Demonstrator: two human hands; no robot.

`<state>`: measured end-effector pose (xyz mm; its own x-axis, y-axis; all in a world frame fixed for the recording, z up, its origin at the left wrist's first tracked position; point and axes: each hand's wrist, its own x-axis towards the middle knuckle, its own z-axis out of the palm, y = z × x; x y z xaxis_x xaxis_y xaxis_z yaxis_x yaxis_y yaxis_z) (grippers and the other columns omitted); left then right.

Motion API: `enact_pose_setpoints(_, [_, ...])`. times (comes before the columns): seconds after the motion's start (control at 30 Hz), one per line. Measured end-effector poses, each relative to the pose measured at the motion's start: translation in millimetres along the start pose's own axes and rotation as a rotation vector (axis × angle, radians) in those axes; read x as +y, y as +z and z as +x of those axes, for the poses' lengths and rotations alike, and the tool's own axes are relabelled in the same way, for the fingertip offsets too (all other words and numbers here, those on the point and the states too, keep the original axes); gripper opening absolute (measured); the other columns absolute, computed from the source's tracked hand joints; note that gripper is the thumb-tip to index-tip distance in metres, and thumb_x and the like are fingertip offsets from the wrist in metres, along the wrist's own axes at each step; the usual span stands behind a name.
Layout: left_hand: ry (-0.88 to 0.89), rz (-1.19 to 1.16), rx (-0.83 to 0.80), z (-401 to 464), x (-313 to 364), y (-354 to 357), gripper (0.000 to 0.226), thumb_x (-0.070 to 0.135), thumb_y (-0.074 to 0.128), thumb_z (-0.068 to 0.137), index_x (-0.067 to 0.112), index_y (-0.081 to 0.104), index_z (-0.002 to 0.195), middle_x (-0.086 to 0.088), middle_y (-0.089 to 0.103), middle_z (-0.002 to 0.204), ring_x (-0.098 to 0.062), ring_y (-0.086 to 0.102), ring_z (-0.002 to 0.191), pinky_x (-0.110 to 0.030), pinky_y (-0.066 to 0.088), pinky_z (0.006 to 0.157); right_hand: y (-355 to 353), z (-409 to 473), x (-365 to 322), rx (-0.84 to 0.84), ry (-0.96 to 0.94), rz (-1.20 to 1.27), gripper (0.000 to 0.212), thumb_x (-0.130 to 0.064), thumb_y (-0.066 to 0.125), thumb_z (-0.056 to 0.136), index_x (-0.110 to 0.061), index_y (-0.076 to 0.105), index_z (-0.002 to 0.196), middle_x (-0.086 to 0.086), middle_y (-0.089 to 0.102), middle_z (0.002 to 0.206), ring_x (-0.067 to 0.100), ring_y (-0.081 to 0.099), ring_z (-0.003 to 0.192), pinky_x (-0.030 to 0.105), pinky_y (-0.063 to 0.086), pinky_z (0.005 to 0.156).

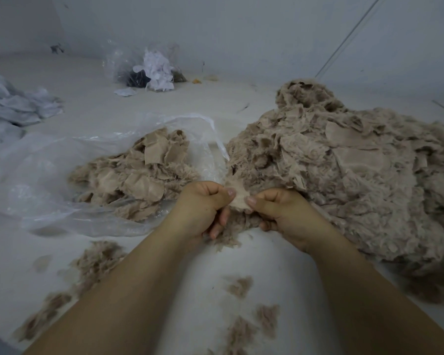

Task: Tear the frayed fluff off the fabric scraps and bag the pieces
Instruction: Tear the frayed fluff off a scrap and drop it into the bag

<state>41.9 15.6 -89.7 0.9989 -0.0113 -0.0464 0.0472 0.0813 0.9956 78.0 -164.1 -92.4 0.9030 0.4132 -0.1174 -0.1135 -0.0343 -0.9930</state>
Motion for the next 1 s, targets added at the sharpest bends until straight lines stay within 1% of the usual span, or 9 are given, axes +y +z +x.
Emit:
enact_pose_setpoints(0.1, [0.019, -0.07, 0.092, -0.1, 3.7, 0.7, 0.036, 0.014, 0.057, 0.098, 0.01, 0.065, 0.063, -0.01, 0.053, 0.047, -0.016, 0.036, 0.025, -0.013, 0.025, 0.032, -0.7, 1.7, 1.8, 0.038, 0.002, 0.028, 0.031, -0.023, 0.065, 0.09, -0.017, 0.074, 0.061, 0.002, 0.062, 0.063, 0.006, 0.049, 0.051, 0.019, 0.048, 0.049])
enact_pose_setpoints(0.17, [0.112, -0.279, 0.254, 2.3, 10.6, -4.2, 0.031, 0.01, 0.055, 0.099, 0.014, 0.069, 0.071, -0.01, 0.066, 0.061, -0.016, 0.056, 0.038, -0.02, 0.042, 0.036, -1.4, 1.0, 2.3, 0.045, 0.001, 0.037, 0.035, -0.02, 0.062, 0.094, -0.018, 0.074, 0.061, 0.004, 0.057, 0.064, 0.008, 0.046, 0.054, 0.02, 0.048, 0.051])
enact_pose_setpoints(0.23, [0.242, -0.491, 0.35, 7.6, 17.2, -10.9, 0.013, 0.008, 0.051, 0.101, 0.006, 0.063, 0.107, -0.012, 0.072, 0.099, -0.02, 0.074, 0.077, -0.029, 0.059, 0.062, -1.8, 0.7, 2.4, 0.038, 0.008, 0.018, 0.033, -0.02, 0.062, 0.094, -0.017, 0.076, 0.065, 0.001, 0.065, 0.067, 0.006, 0.052, 0.057, 0.02, 0.048, 0.052])
enact_pose_setpoints(0.3, [0.228, -0.488, 0.375, 11.6, 14.1, -12.6, 0.036, 0.003, 0.053, 0.099, 0.007, 0.045, 0.133, -0.009, 0.065, 0.115, -0.023, 0.072, 0.092, -0.034, 0.06, 0.071, -1.3, 1.4, 2.9, 0.049, 0.02, -0.004, 0.028, -0.02, 0.063, 0.094, -0.016, 0.078, 0.071, 0.001, 0.071, 0.077, 0.004, 0.057, 0.06, 0.02, 0.049, 0.053])
enact_pose_setpoints(0.43, [0.102, 0.193, 0.323, 6.8, 0.1, 0.5, 0.004, 0.007, 0.065, 0.092, 0.009, 0.066, 0.095, -0.005, 0.062, 0.066, -0.008, 0.052, 0.044, -0.021, 0.043, 0.042, -2.9, 3.4, 4.0, 0.041, 0.031, 0.023, 0.025, -0.02, 0.06, 0.096, -0.015, 0.08, 0.082, -0.003, 0.053, 0.058, 0.004, 0.049, 0.051, 0.021, 0.048, 0.051])
enact_pose_setpoints(0.57, [0.108, 0.772, 0.096, 8.2, -7.9, 1.1, 0.028, 0.036, 0.084, 0.074, 0.014, 0.066, 0.071, -0.002, 0.065, 0.06, -0.007, 0.056, 0.046, -0.021, 0.041, 0.045, -3.8, 4.5, 5.5, 0.024, 0.031, -0.014, 0.02, -0.021, 0.061, 0.096, -0.017, 0.08, 0.091, -0.003, 0.064, 0.066, 0.007, 0.054, 0.059, 0.02, 0.048, 0.053])
enact_pose_setpoints(0.67, [0.141, 0.978, -0.042, 5.7, -4.0, 1.6, 0.031, 0.028, 0.08, 0.079, 0.017, 0.056, 0.062, -0.001, 0.056, 0.057, -0.015, 0.053, 0.05, -0.026, 0.039, 0.049, -4.7, 6.6, 6.4, 0.011, 0.041, -0.041, 0.019, -0.021, 0.061, 0.096, -0.015, 0.079, 0.098, -0.006, 0.05, 0.056, 0.006, 0.047, 0.052, 0.019, 0.047, 0.053])
enact_pose_setpoints(0.8, [0.009, 0.407, 0.032, 2.3, 1.2, -1.0, 0.027, 0.018, 0.069, 0.092, 0.012, 0.056, 0.068, -0.006, 0.055, 0.051, -0.022, 0.053, 0.04, -0.024, 0.041, 0.04, -3.8, 9.0, 5.8, 0.005, 0.061, -0.104, 0.019, -0.025, 0.061, 0.096, -0.016, 0.079, 0.098, 0.003, 0.07, 0.082, 0.006, 0.058, 0.065, 0.02, 0.049, 0.055])
enact_pose_setpoints(1.0, [-0.032, 0.098, -0.035, -1.1, 9.5, -0.1, 0.026, 0.01, 0.066, 0.09, 0.01, 0.056, 0.066, -0.011, 0.052, 0.053, -0.023, 0.046, 0.046, -0.023, 0.036, 0.042, -2.8, 8.2, 3.7, 0.038, 0.089, -0.128, 0.018, -0.018, 0.06, 0.096, -0.012, 0.076, 0.101, 0.002, 0.066, 0.08, 0.004, 0.057, 0.061, 0.018, 0.049, 0.056])
